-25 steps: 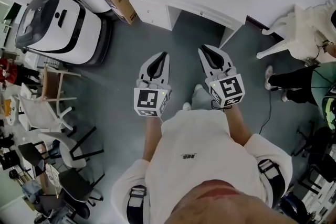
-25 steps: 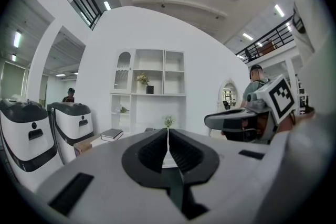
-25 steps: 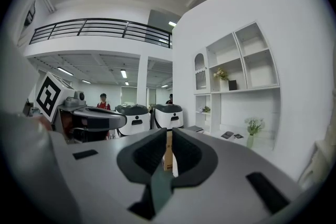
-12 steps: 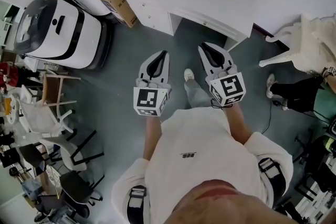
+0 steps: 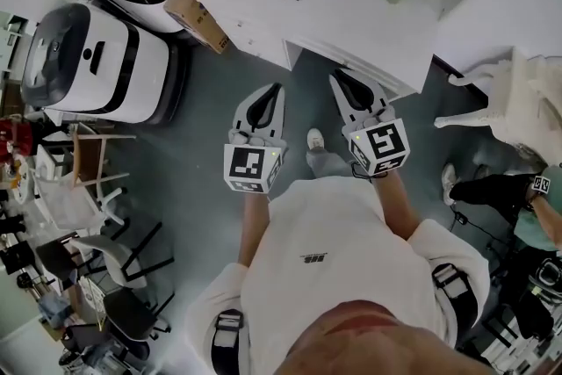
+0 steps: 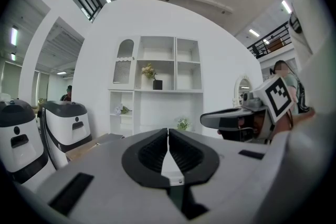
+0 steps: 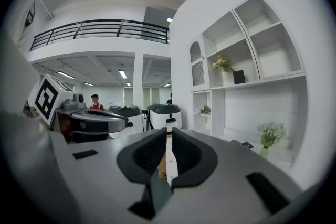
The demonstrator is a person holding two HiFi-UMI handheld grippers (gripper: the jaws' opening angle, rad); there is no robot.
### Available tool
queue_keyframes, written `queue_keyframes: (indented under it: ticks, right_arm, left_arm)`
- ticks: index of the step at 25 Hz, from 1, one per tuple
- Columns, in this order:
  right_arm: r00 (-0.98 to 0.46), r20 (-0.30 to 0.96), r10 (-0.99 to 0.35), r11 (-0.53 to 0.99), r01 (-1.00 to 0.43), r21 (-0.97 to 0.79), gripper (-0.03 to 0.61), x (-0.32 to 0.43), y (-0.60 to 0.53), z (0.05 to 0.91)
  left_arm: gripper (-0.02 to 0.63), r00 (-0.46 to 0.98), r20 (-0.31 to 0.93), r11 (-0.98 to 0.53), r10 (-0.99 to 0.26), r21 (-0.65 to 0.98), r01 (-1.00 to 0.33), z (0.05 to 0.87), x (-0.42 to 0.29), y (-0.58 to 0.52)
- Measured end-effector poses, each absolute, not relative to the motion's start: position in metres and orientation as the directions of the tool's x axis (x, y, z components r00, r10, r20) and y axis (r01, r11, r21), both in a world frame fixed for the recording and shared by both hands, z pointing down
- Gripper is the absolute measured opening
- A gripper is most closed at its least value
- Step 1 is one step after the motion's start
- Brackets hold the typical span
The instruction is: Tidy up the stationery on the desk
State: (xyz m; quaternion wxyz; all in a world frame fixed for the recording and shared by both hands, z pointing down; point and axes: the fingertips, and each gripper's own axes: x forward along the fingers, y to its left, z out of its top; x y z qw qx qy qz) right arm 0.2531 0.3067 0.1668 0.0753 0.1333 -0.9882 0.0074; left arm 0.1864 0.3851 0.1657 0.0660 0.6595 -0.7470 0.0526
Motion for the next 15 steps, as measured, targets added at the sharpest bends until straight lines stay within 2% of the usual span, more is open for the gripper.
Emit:
queue_keyframes:
  ticks: [15]
  right_arm:
    - [-0.952, 0.203, -0.229, 0.970, -0.240, -0.031, 0.012, 0.165, 0.190, 0.189]
  left_arm:
    - [0.000, -0.130, 0.189, 0.134, -0.973, 0.012, -0.991, 0.180, 0.103, 0.271]
